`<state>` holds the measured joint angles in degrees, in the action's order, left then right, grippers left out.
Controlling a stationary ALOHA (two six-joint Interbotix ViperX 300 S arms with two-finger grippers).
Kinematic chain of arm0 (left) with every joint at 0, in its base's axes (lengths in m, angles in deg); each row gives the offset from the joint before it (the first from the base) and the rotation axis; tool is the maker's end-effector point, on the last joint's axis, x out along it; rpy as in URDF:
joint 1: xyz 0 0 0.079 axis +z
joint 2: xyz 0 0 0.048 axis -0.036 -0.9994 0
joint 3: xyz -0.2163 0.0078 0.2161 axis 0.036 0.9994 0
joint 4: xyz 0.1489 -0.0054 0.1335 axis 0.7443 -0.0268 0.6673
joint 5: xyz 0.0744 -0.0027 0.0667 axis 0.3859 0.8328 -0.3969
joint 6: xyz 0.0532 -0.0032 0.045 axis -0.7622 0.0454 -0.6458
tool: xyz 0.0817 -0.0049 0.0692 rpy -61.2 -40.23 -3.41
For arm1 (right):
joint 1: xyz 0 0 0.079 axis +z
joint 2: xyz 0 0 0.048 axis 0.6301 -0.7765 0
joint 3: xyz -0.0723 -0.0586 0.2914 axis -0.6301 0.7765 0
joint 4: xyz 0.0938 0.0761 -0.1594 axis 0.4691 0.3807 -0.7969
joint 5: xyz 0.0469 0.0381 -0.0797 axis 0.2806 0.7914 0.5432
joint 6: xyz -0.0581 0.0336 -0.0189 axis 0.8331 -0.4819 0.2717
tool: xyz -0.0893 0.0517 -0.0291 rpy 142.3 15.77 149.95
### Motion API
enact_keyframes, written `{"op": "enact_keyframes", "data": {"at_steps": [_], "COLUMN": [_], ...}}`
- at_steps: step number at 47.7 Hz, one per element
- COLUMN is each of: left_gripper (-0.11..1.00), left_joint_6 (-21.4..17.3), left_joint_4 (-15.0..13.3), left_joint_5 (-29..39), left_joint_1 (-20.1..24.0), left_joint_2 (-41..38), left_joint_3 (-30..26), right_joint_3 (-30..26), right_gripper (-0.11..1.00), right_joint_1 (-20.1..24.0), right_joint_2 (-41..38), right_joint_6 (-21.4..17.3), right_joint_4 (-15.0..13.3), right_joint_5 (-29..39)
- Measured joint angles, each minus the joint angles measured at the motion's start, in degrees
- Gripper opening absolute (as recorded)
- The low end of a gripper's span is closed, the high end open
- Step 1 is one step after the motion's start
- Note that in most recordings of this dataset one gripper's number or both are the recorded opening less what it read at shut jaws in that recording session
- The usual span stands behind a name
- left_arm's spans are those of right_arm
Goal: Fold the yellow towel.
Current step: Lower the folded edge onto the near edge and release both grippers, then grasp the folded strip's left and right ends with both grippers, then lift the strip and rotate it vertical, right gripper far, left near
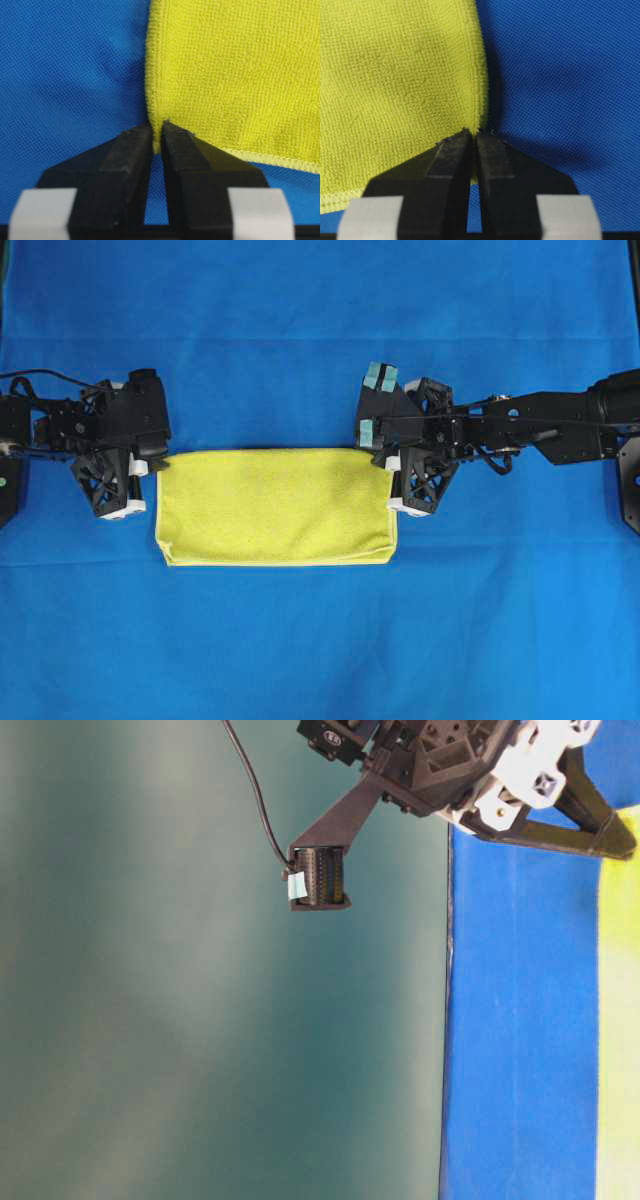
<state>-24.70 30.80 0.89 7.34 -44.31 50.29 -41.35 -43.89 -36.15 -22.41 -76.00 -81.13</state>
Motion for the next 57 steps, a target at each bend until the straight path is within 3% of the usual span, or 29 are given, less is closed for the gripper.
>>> {"op": "enact_keyframes", "data": {"at_steps": [16,38,57], "left_gripper": [0.04,0.04,0.04], "left_joint_6": [1.0,5.4,5.4], "left_joint_4": [0.0,0.0,0.0], "left_joint_5": [1.7,15.4,14.4], "left_joint_1": [-0.2,-0.8,-3.2], "left_joint_2": [1.8,15.3,17.8], "left_joint_3": [-1.1,-9.6,-10.5], "right_joint_3": [0.2,0.2,0.4], "right_gripper": [0.02,0.02,0.02], "right_joint_1": [0.0,0.0,-0.6], "right_joint_2": [2.3,20.8,23.3], "right_joint_6": [-0.5,-0.8,-2.8], "right_joint_4": [0.1,0.1,0.0], "right_joint_5": [1.5,11.8,11.3]}}
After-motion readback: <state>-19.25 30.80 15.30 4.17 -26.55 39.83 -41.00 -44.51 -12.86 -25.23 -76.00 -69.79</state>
